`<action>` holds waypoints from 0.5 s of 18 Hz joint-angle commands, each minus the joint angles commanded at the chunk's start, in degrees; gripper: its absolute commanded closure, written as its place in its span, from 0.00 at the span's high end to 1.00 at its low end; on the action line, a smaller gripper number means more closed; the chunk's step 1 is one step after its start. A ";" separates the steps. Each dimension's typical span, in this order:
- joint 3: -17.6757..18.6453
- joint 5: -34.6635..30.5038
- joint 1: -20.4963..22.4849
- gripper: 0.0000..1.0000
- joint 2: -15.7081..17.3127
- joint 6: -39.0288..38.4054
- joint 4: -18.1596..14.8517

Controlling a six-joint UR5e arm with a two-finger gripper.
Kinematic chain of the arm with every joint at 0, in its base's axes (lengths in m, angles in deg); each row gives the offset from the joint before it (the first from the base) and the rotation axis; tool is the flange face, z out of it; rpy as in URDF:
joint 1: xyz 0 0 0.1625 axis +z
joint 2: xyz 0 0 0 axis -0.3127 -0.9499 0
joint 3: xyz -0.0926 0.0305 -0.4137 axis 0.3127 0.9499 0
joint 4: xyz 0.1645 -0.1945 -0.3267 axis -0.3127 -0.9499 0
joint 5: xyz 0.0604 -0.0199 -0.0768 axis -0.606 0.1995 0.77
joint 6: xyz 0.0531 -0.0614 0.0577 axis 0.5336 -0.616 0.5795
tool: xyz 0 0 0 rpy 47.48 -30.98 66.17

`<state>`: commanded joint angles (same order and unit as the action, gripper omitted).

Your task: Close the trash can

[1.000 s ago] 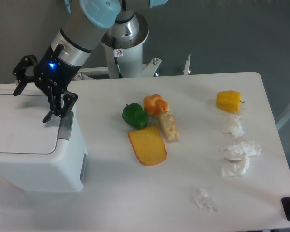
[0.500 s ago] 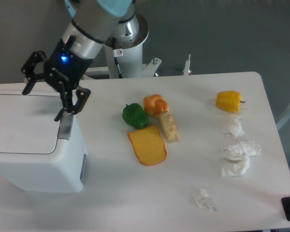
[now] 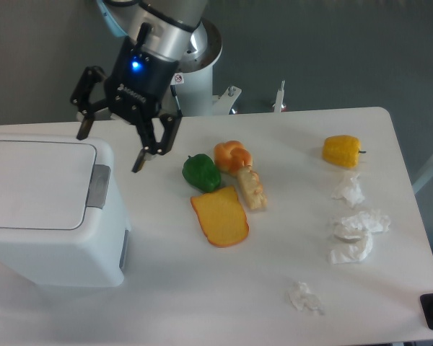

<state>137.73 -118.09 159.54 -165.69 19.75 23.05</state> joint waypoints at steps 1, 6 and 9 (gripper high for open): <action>0.00 -0.26 0.62 1.00 0.26 1.23 -0.26; 0.09 -5.70 2.21 1.00 0.88 7.72 -0.35; 0.61 -9.13 2.38 1.00 0.79 15.80 -0.44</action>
<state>138.35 -127.23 161.92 -164.90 35.56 22.61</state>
